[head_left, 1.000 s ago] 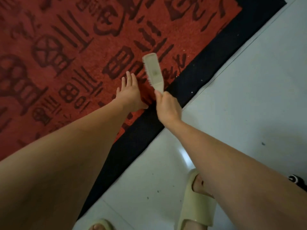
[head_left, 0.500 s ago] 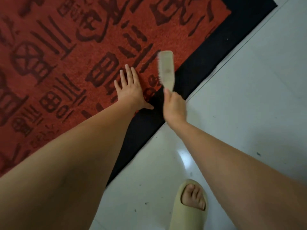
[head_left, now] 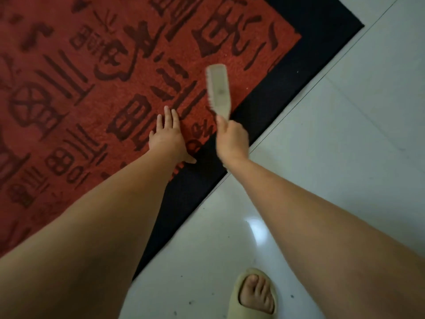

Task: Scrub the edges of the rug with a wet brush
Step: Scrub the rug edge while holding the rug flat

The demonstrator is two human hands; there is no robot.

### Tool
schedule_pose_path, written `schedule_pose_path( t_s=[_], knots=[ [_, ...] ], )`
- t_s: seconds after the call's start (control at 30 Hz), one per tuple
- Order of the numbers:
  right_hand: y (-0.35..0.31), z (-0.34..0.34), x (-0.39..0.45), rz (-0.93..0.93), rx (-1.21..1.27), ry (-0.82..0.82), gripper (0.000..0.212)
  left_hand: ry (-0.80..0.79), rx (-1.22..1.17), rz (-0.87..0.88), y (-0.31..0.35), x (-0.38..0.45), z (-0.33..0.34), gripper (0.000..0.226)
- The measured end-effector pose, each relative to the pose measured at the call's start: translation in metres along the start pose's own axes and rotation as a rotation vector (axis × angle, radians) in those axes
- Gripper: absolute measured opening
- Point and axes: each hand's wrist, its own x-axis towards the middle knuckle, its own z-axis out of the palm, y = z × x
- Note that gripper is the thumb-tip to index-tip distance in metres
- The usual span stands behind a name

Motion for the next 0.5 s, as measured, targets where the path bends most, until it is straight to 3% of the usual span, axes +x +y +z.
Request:
schedule_pose_path(
  t_s=[0.07,0.17,0.23,0.33,0.4,0.5],
  knots=[
    [-0.029,0.025,0.008,-0.126,-0.031,-0.159,0.053,0.017,-0.015,0.041,-0.009,0.004,0.001,0.141],
    [-0.008,0.013,0.023,-0.038,-0.123,-0.187,0.048,0.065,-0.037,0.071,-0.01,0.005,-0.011,0.121],
    [0.039,-0.021,0.026,0.169,-0.103,0.022,0.043,0.103,-0.033,0.101,-0.003,0.006,-0.024,0.109],
    [0.097,-0.079,0.023,0.535,0.067,0.325,0.046,0.101,-0.071,0.178,0.024,0.012,-0.041,0.115],
    [0.092,-0.086,0.027,0.408,0.072,0.342,0.053,0.072,-0.102,0.225,0.054,0.018,-0.047,0.118],
    [0.048,-0.066,0.048,-0.011,0.02,0.089,0.051,0.027,-0.078,0.278,0.092,0.026,-0.04,0.113]
  ],
)
